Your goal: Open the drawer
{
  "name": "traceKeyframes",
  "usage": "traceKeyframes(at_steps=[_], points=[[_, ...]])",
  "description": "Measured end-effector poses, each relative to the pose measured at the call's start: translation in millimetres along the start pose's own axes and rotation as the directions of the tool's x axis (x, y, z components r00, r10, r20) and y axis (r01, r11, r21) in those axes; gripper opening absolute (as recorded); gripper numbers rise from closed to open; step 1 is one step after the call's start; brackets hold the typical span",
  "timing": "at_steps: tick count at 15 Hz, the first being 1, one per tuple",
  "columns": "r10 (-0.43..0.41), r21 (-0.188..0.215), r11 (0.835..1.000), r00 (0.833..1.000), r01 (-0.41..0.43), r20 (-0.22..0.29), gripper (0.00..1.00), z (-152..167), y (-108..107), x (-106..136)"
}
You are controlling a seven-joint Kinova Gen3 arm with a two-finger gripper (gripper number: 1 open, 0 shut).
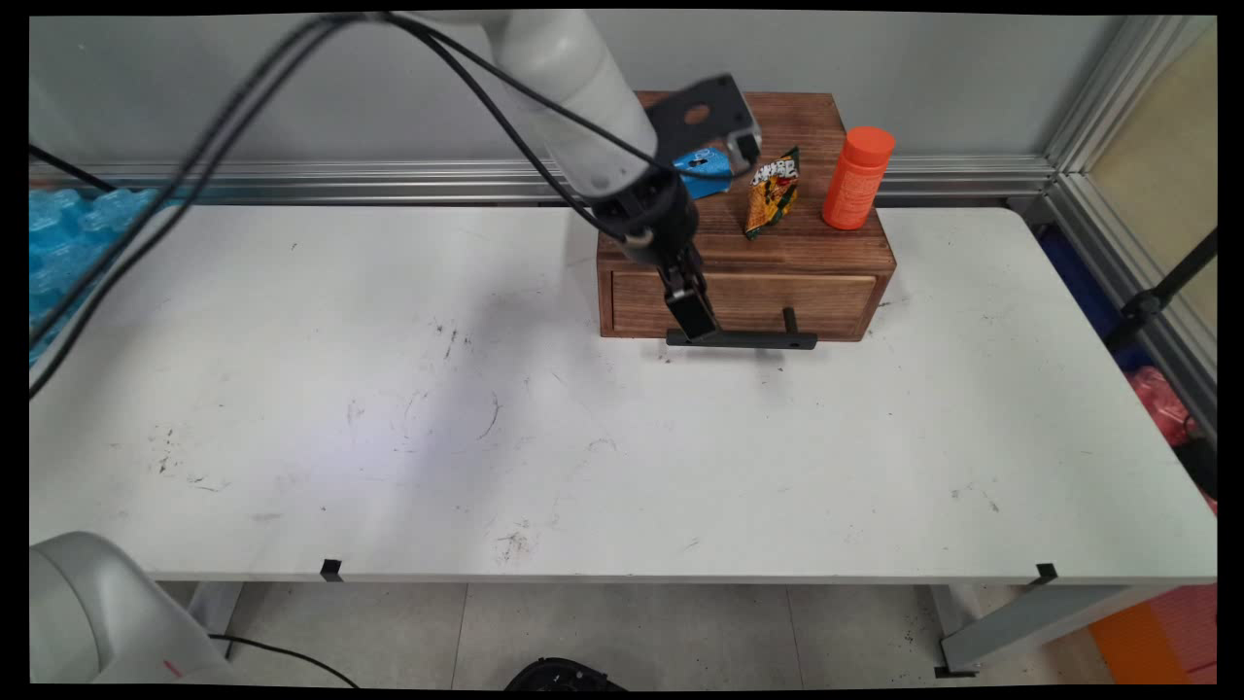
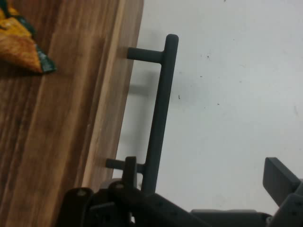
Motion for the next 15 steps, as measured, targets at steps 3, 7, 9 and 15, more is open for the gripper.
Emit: traceKeyframes(at_steps=[3,7,9,15], points=[[0.006,-0.006,1.0,1.0,-0.006,0.008,1.0,24,0,4],[0.01,-0.012,1.0,1.0,-0.01,0.02,1.0,58,-1,11],[0.011,-0.013,1.0,1.0,-0.011,0.025,1.0,69,-1,13],[0.017,-0.021,1.0,0.999,-0.016,0.048,1.0,106,-2,19]])
